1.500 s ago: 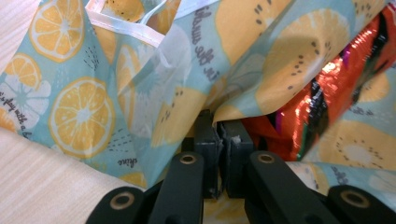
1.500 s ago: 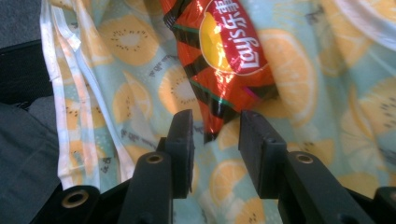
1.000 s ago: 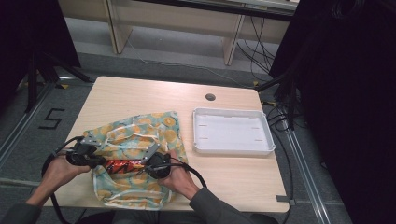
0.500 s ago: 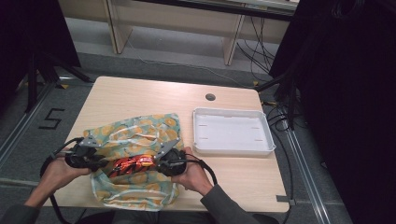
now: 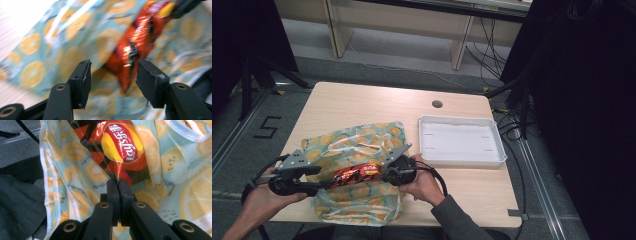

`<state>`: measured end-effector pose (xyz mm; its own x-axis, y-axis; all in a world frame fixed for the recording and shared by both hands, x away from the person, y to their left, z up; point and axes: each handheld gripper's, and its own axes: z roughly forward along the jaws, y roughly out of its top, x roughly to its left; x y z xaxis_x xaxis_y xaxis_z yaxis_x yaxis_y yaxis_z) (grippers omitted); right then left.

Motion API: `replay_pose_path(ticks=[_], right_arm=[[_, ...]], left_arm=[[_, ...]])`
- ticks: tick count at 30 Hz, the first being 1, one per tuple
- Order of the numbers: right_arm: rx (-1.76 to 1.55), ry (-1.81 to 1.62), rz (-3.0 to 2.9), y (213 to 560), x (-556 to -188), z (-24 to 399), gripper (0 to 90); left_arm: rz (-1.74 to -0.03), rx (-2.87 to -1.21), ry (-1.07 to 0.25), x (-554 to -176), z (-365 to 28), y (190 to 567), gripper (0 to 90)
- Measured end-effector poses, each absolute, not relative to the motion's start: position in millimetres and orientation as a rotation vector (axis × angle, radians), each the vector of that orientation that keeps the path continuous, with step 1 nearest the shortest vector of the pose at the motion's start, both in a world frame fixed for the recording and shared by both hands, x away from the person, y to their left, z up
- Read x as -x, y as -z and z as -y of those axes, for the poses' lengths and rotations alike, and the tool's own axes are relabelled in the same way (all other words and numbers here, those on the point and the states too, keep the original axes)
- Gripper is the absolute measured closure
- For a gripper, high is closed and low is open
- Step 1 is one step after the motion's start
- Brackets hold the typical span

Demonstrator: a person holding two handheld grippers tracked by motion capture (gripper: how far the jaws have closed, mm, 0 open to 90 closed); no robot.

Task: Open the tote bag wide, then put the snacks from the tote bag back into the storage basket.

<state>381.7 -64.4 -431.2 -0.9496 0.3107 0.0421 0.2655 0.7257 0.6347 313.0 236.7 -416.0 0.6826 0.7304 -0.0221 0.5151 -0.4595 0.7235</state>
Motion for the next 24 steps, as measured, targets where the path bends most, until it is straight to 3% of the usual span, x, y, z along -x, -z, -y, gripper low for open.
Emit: replay_pose_path(ticks=[24], right_arm=[[-0.463, -1.109, -2.869, 415, -378, 67, 90.0]], left_arm=[[-0.959, -2.203, -0.405, -307, -232, 421, 31.2]])
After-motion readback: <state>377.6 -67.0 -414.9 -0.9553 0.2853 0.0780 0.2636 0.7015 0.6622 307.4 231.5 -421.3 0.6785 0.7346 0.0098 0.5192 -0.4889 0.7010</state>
